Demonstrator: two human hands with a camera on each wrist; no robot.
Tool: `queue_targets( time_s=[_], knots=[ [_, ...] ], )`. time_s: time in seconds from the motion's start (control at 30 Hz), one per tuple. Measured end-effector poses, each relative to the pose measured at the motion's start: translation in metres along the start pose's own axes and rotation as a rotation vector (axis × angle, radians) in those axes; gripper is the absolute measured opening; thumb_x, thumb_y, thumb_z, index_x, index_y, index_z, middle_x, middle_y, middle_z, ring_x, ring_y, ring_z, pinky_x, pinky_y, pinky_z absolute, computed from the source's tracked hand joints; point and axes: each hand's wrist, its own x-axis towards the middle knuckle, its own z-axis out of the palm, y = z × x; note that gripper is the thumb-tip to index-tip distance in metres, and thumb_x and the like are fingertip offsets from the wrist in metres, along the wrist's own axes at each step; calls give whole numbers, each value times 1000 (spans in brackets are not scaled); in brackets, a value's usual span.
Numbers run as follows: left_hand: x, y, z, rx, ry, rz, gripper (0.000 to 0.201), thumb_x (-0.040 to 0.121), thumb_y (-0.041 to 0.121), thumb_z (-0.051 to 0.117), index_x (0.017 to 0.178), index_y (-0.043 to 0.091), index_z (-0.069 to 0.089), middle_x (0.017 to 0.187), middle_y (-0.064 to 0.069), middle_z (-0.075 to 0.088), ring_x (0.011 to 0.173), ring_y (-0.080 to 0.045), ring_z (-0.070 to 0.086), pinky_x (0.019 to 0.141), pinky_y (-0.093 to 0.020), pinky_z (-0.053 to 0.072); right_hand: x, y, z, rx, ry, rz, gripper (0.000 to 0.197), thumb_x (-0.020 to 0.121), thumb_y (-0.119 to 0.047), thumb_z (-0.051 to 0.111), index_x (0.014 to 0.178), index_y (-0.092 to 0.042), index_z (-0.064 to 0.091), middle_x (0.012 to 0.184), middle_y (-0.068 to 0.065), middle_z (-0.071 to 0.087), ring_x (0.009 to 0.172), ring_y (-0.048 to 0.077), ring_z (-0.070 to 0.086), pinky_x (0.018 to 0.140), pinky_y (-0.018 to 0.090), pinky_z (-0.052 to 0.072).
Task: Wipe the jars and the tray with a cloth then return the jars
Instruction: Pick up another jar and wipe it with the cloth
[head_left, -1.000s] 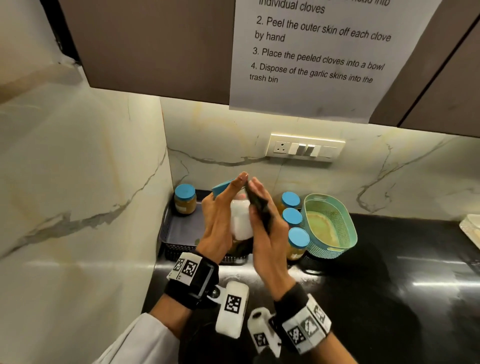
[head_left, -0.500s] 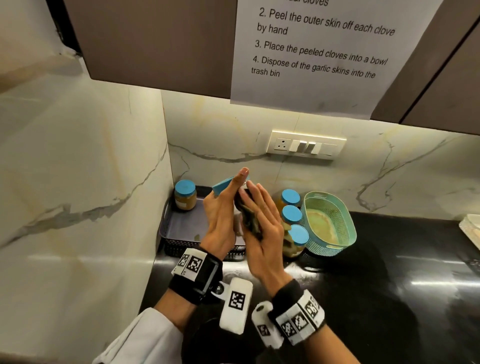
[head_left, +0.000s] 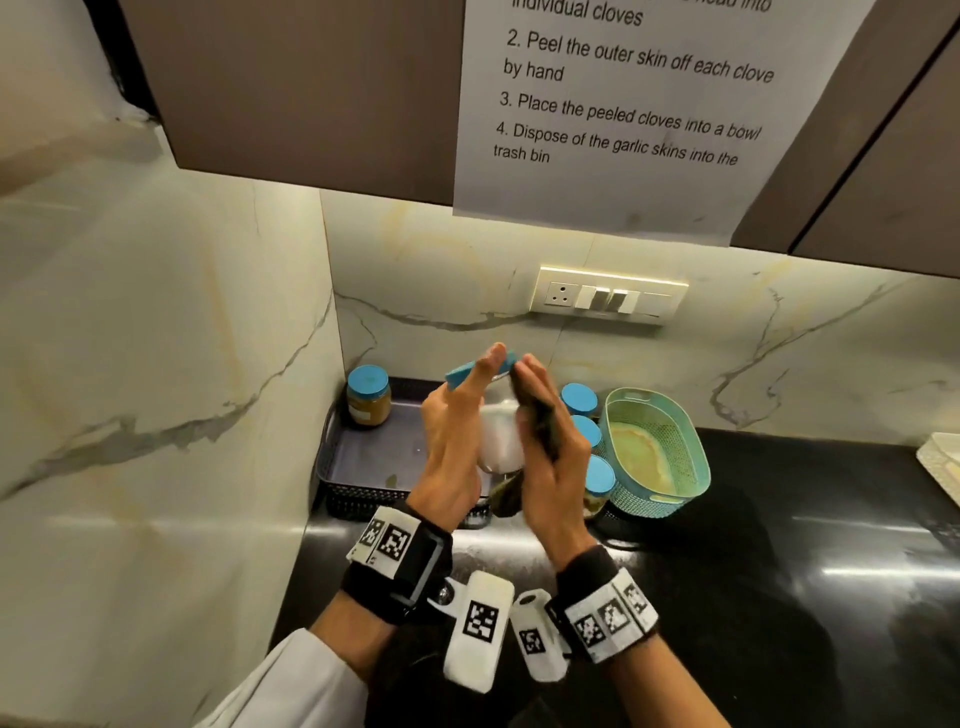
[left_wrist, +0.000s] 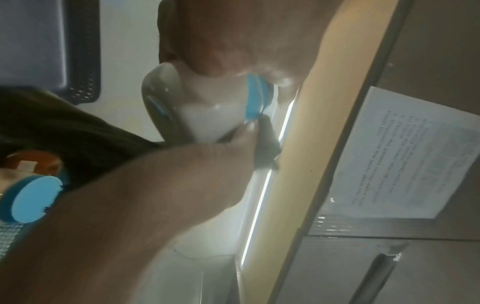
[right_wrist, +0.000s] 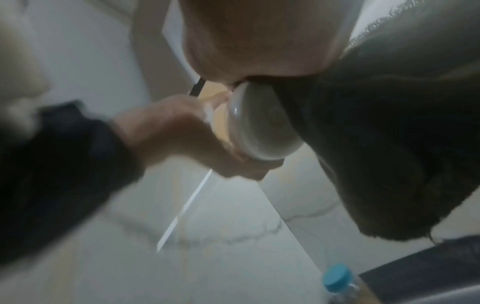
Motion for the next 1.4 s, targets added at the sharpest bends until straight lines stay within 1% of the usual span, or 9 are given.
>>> queue_targets(
  time_s=[0.1, 0.2, 0.5, 0.7, 0.87, 1.07, 1.23, 1.3, 1.4],
  knots=[
    [4, 9, -2, 95, -76, 35, 44, 79, 37, 89, 108, 7, 78, 100, -13, 80, 82, -20, 75, 60, -25, 58, 22, -8, -15, 428, 194, 504, 28, 99, -22, 62, 124, -17, 75, 122, 8, 76, 106, 25, 70, 90, 42, 56],
    [2, 11, 2, 167, -196, 33, 50, 68, 41, 93, 101, 7, 79, 96, -14, 80, 81, -24, 75, 67, -31, 62, 26, -6, -17, 546, 175, 756, 54, 84, -37, 69, 128, -5, 70, 122, 25, 71, 108, 44, 63, 99, 61, 47],
    [-6, 5, 8, 208, -197, 77, 28, 74, 18, 89, 100, 13, 80, 92, -6, 82, 77, -16, 77, 65, -23, 59, 17, -8, -5, 505, 302, 711, 55, 77, -44, 70, 120, -11, 76, 124, 24, 71, 119, 51, 64, 106, 71, 45],
    [-4, 11, 5, 117, -173, 11, 38, 69, 33, 93, 92, 6, 79, 94, -21, 78, 74, -28, 74, 61, -32, 61, 2, -30, 3, 340, 255, 418, 31, 94, -40, 60, 118, -30, 77, 111, 5, 78, 100, 39, 71, 79, 47, 60],
    [3, 17, 3, 38, -132, -8, 60, 72, 41, 90, 102, -7, 72, 98, -26, 72, 77, -28, 71, 69, -35, 63, -12, -19, 6, -33, 19, -109, 41, 102, -20, 53, 140, -9, 62, 153, 1, 56, 148, 31, 45, 118, 53, 40],
    [-1, 16, 8, 59, -104, 59, 62, 68, 42, 92, 108, -3, 75, 101, -25, 78, 82, -38, 75, 70, -42, 64, 28, -32, -2, 216, 172, 450, 26, 91, -40, 60, 99, -22, 78, 88, -1, 79, 73, 16, 73, 67, 37, 56],
    [1, 23, 6, -23, -67, 31, 71, 68, 38, 90, 110, -15, 68, 95, -26, 70, 74, -28, 69, 64, -33, 61, -1, -29, 4, 22, -38, -51, 41, 101, -21, 55, 141, -12, 62, 154, 3, 56, 149, 25, 45, 120, 44, 41],
    [1, 19, 6, -21, -29, 37, 64, 74, 35, 86, 112, -14, 70, 100, -31, 73, 74, -27, 72, 62, -31, 63, 9, -22, 1, 40, -58, -27, 35, 103, -21, 55, 135, -16, 68, 144, 6, 65, 138, 26, 57, 111, 46, 49],
    [0, 17, 9, 11, 2, 37, 48, 80, 32, 86, 107, -6, 76, 102, -25, 78, 75, -31, 74, 60, -33, 63, 26, -29, -1, 211, 77, 336, 23, 96, -35, 58, 97, -36, 81, 89, -5, 78, 76, 12, 72, 69, 37, 55]
  ],
)
